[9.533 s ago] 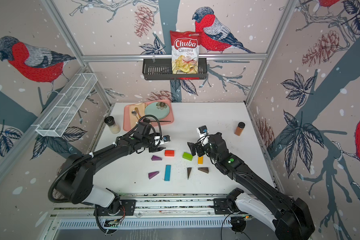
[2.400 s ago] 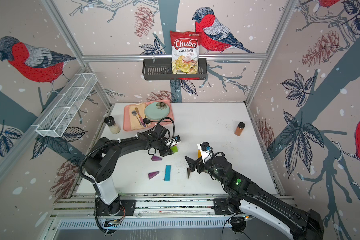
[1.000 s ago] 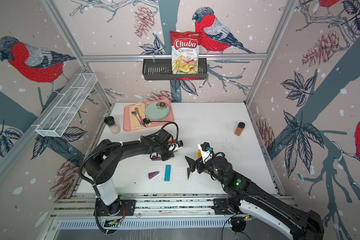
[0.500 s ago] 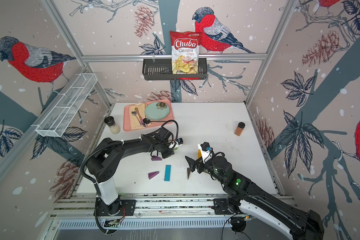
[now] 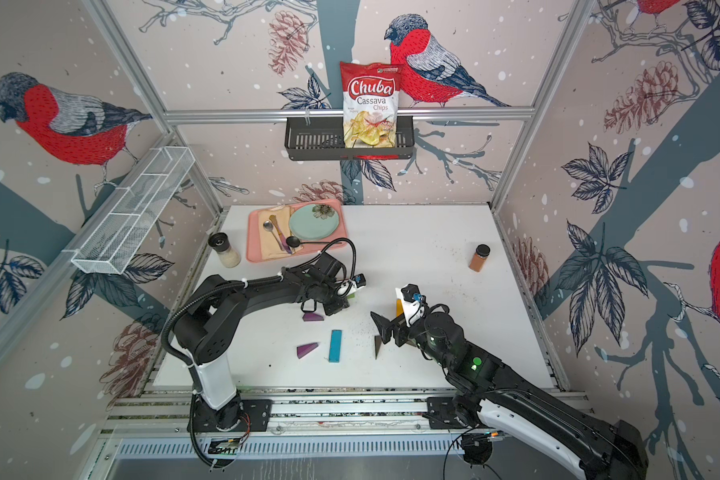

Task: Assemble a small pinwheel with building blocks
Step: Assemble the building block at the center of the board, then pick up the building block from the center of the board.

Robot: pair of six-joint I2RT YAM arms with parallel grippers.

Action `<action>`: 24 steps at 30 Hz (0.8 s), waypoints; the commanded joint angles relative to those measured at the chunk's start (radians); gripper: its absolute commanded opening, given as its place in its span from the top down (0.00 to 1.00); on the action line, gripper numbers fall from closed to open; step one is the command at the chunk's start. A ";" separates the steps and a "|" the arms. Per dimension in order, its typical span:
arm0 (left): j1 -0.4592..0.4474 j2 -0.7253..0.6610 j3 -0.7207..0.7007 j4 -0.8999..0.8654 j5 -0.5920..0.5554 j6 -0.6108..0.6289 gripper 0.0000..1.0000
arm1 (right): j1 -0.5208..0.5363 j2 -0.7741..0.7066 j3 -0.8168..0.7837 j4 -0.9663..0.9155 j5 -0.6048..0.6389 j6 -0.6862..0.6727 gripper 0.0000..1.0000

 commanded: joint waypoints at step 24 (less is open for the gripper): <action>0.154 -0.617 -0.386 -0.088 -0.180 0.142 0.46 | -0.001 0.455 0.218 -0.006 -0.243 -0.165 0.00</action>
